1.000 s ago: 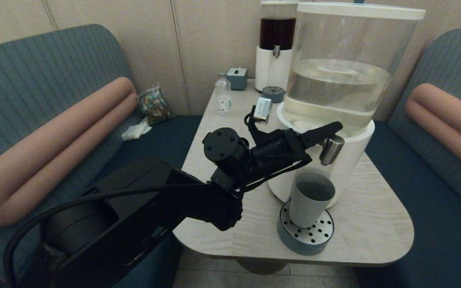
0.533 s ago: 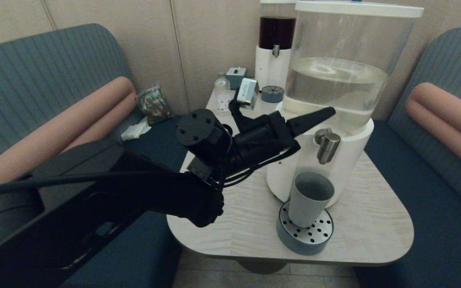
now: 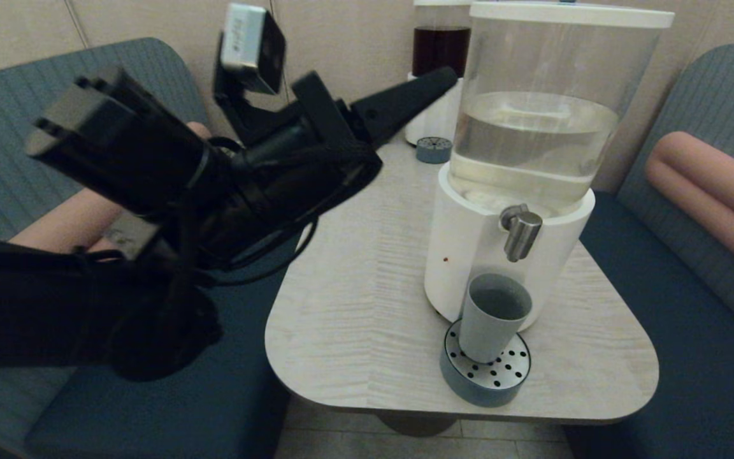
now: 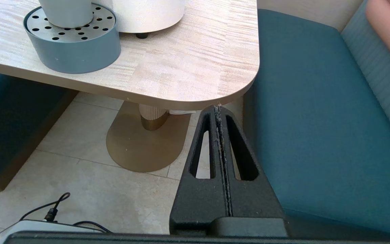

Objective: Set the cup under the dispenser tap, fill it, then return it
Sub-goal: Place the cup next to the water dispenser

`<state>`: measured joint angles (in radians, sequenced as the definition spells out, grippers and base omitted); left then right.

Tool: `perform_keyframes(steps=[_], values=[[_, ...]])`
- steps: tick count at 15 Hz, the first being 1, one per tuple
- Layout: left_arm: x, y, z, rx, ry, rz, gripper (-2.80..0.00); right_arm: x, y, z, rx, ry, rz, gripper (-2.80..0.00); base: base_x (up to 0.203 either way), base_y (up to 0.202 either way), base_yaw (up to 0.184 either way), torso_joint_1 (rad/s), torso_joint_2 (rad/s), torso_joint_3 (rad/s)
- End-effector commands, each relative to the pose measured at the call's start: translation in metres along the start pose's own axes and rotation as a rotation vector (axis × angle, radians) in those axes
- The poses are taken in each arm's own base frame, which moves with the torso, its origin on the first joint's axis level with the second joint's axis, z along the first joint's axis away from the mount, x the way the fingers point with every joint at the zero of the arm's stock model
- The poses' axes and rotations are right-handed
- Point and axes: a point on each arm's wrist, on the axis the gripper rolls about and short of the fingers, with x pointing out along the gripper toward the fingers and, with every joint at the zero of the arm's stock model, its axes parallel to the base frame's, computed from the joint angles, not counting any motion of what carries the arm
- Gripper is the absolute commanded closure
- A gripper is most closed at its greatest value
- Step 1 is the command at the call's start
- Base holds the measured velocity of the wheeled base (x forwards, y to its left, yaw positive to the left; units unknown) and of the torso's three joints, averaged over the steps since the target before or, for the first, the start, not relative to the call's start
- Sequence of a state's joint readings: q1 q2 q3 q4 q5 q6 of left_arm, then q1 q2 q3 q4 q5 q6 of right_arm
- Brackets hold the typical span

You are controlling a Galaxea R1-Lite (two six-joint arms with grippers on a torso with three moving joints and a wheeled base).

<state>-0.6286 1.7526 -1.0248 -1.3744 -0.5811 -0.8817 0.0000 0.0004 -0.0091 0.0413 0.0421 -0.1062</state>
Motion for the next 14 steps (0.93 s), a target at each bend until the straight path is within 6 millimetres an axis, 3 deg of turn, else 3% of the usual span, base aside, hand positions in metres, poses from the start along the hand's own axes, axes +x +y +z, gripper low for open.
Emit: perform_keyframes(steps=[1, 5, 8, 9, 11, 14], values=[[-0.026, -0.06, 0.036, 0.185, -0.08, 0.029, 0.0, 0.0, 0.0, 0.0, -0.001, 0.0, 0.001, 0.0, 0.0, 0.0, 0.0, 0.0, 0.0, 0.0], [-0.099, -0.108, 0.052, 0.461, -0.15, 0.347, 0.0, 0.0, 0.0, 0.0, -0.001, 0.0, 0.001, 0.0, 0.0, 0.0, 0.0, 0.0, 0.0, 0.0], [-0.155, -0.13, 0.025, 0.508, -0.133, 0.491, 0.0, 0.0, 0.0, 0.0, -0.001, -0.002, 0.001, 0.0, 0.0, 0.0, 0.0, 0.0, 0.0, 0.0], [-0.167, -0.136, 0.019, 0.519, -0.131, 0.516, -2.8, 0.0, 0.0, 0.0, -0.001, 0.0, 0.001, 0.0, 0.0, 0.0, 0.0, 0.0, 0.0, 0.0], [-0.178, -0.135, 0.008, 0.527, -0.087, 0.551, -2.8, 0.0, 0.0, 0.0, -0.001, 0.0, 0.001, 0.0, 0.0, 0.0, 0.0, 0.0, 0.0, 0.0], [-0.19, -0.103, -0.025, 0.561, 0.189, 0.521, -2.8, 0.0, 0.0, 0.0, -0.001, 0.0, 0.001, 0.0, 0.0, 0.0, 0.0, 0.0, 0.0, 0.0]])
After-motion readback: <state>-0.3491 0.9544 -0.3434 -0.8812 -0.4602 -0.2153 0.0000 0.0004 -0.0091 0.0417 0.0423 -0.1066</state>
